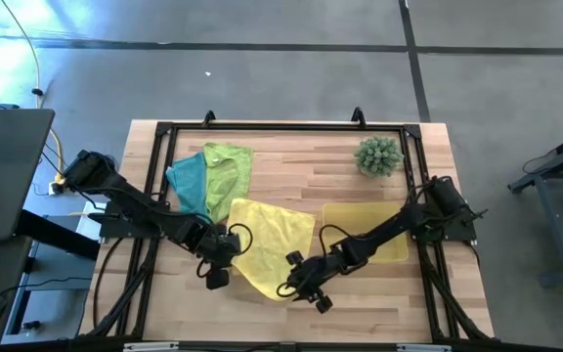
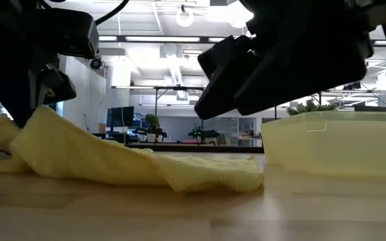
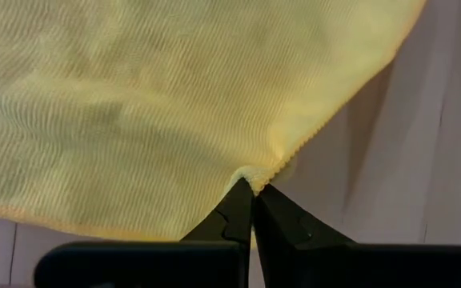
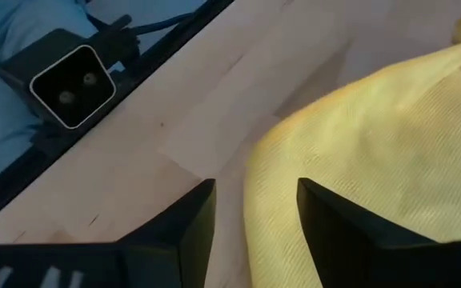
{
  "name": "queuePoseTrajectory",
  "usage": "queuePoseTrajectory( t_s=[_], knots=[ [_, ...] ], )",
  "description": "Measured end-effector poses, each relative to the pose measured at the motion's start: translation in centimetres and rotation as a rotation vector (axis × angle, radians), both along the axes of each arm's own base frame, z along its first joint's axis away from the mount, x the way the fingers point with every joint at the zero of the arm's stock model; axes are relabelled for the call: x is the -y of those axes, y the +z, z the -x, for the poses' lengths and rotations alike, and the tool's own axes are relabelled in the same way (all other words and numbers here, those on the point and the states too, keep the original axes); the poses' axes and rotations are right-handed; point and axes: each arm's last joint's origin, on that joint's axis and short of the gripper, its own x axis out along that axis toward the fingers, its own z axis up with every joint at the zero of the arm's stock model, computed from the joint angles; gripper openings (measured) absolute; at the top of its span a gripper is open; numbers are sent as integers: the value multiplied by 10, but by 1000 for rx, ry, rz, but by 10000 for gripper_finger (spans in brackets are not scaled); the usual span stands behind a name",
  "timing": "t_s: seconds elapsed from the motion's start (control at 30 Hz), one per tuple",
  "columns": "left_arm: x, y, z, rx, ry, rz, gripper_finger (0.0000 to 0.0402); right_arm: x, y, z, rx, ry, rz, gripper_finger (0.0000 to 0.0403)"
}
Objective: Roll microfiber towels into tight, uniform cylinder then place into a basket
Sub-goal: Fold the yellow microfiber towel
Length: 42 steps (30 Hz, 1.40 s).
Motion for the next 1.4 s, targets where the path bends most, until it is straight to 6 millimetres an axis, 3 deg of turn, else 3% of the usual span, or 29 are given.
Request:
queuePoseTrajectory(
  t_s=[0.43, 0.63, 0.87, 1.4],
  knots=[
    [0, 0, 0, -2, -8, -4, 1, 4, -1, -2, 72, 71, 129, 154],
    [0, 0, 0, -11, 44, 17, 1, 16, 2, -10, 176, 156, 213, 154],
    [1, 0, 0, -13, 95, 33, 1, 31, -3, -9, 66, 165, 187, 154],
    [0, 0, -1, 12, 116, -4, 1, 37, -4, -5, -12, 106, 230, 154]
  ],
)
